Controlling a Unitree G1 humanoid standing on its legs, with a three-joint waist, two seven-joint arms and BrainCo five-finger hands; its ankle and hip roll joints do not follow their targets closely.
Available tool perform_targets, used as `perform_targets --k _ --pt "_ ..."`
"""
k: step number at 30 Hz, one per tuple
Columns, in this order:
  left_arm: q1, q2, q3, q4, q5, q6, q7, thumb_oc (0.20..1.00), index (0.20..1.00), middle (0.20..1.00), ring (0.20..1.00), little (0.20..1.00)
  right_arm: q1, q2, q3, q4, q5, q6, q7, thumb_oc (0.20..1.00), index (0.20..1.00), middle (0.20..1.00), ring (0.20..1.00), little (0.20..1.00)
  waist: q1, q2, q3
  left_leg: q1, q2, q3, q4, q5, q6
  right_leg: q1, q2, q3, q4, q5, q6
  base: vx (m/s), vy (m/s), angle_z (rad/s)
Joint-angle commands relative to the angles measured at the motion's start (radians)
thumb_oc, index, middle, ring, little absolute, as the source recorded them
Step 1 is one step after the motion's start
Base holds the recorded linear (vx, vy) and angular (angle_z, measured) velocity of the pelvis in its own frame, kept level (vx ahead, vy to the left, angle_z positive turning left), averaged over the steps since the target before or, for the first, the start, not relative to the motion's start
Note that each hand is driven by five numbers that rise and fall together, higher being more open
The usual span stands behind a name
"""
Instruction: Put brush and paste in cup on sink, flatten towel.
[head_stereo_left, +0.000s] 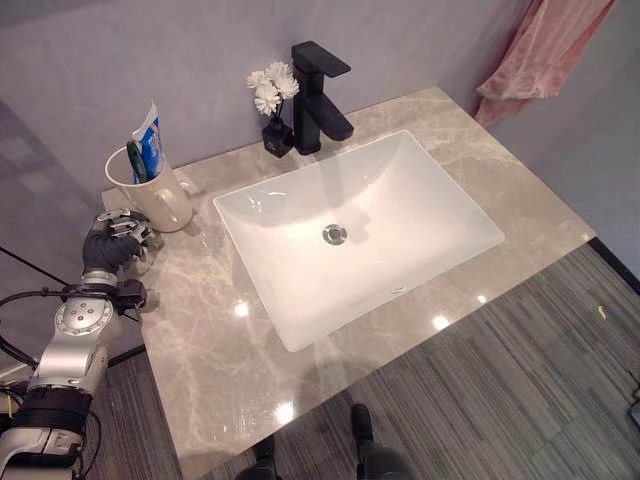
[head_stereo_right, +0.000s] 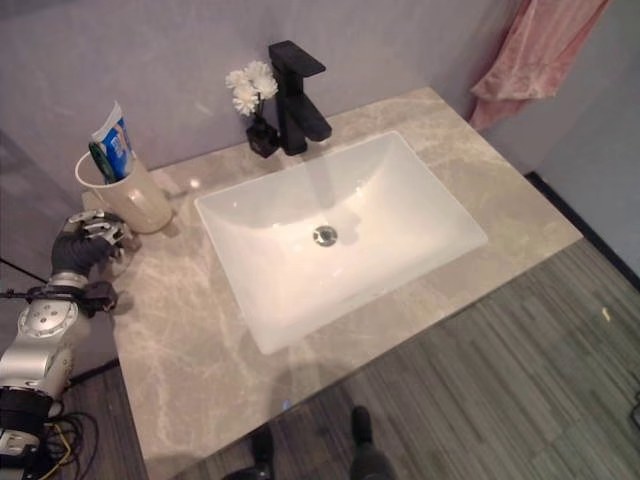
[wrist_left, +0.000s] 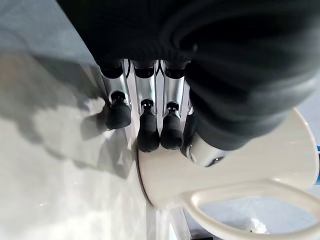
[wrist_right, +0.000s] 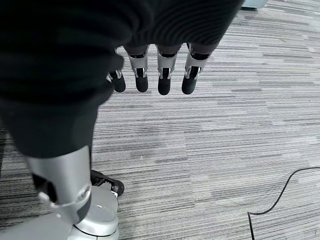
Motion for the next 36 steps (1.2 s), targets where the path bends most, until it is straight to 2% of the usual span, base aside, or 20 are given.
perform_targets --k 1,14,24,36 --pt "-0.114 0.056 -0.014 0.064 -0.01 -0.028 0.004 0.2 0.2 0.2 0.2 0.2 -0.021 -0.038 0.041 0.015 0.038 0.004 0.001 1.0 1.0 1.0 1.0 1.0 -0.023 -0.014 -0.009 -0.046 0.066 -0.011 0.002 0.031 -0.033 -0.015 -0.094 -0.012 0.001 0.074 0.084 0.0 0.0 0.0" --pt "-0.225 0.06 -0.068 0.144 0.007 -0.019 0.026 0.2 0.2 0.2 0.2 0.2 -0.031 -0.04 0.059 0.023 0.044 0.01 0.003 1.0 1.0 1.0 1.0 1.0 -0.034 -0.034 0.008 -0.066 0.075 -0.007 0.002 0.037 -0.036 -0.041 -0.084 -0.012 0.001 0.082 0.084 0.0 -0.003 -0.02" --pt "-0.386 0.02 -0.167 0.224 0.005 -0.011 0.054 0.2 0.2 0.2 0.2 0.2 -0.057 -0.039 0.086 0.001 0.063 0.012 -0.002 1.0 1.0 1.0 1.0 1.0 -0.051 -0.052 0.019 -0.086 0.091 0.0 0.002 0.043 -0.041 -0.072 -0.075 -0.01 0.001 0.093 0.085 0.0 -0.001 -0.04" --pt "-0.502 0.001 -0.232 0.295 0.011 -0.007 0.069 0.2 0.2 0.2 0.2 0.2 -0.068 -0.039 0.11 0.004 0.077 0.011 0.0 1.0 1.0 1.0 1.0 1.0 -0.066 -0.067 0.021 -0.101 0.111 0.01 0.002 0.051 -0.049 -0.099 -0.06 -0.006 0.001 0.09 0.081 0.0 -0.009 -0.04"
